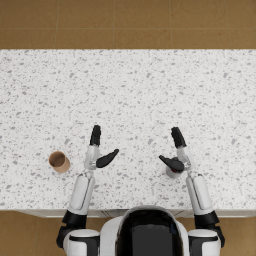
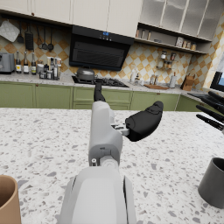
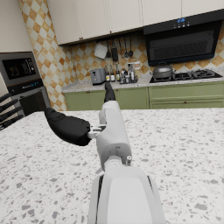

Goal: Pick up two cups and pour the berry on the right into the cup on the left

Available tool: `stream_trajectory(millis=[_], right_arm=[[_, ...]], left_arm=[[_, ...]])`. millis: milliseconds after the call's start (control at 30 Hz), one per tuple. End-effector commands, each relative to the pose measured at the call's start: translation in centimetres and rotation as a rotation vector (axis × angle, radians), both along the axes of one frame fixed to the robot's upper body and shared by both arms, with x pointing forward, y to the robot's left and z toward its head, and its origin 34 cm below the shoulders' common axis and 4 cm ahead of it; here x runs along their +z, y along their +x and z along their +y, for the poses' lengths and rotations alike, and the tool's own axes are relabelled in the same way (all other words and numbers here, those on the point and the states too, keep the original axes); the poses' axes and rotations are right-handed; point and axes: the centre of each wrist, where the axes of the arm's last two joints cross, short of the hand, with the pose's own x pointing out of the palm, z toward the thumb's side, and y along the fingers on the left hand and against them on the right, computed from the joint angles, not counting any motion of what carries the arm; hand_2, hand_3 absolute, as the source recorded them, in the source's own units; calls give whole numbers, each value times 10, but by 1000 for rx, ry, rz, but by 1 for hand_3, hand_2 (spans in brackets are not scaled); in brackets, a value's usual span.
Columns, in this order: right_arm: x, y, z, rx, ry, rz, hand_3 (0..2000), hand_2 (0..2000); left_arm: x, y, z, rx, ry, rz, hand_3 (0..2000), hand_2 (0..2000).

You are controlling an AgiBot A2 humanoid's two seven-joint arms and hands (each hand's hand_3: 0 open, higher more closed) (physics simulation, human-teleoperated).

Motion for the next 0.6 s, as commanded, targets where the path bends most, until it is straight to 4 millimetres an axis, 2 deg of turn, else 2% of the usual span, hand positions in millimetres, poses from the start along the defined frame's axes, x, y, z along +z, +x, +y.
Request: stream_trajectory(millis=[33,400,433,500,600], right_arm=[[0,0,0,0,0,0,0,0],[0,0,0,0,0,0,0,0],[-6,1,6,21,-7,24,0,0],[5,-7,6,-24,36,-55,0,0],[6,-11,3,-69,62,-83,0,0]], left_arm=[[0,0,0,0,0,0,0,0],[0,0,0,0,0,0,0,0],[-6,1,-6,-21,7,24,0,0],[1,-5,1,-37,0,-64,0,0],[9,-10,12,-19,-12,-137,0,0]])
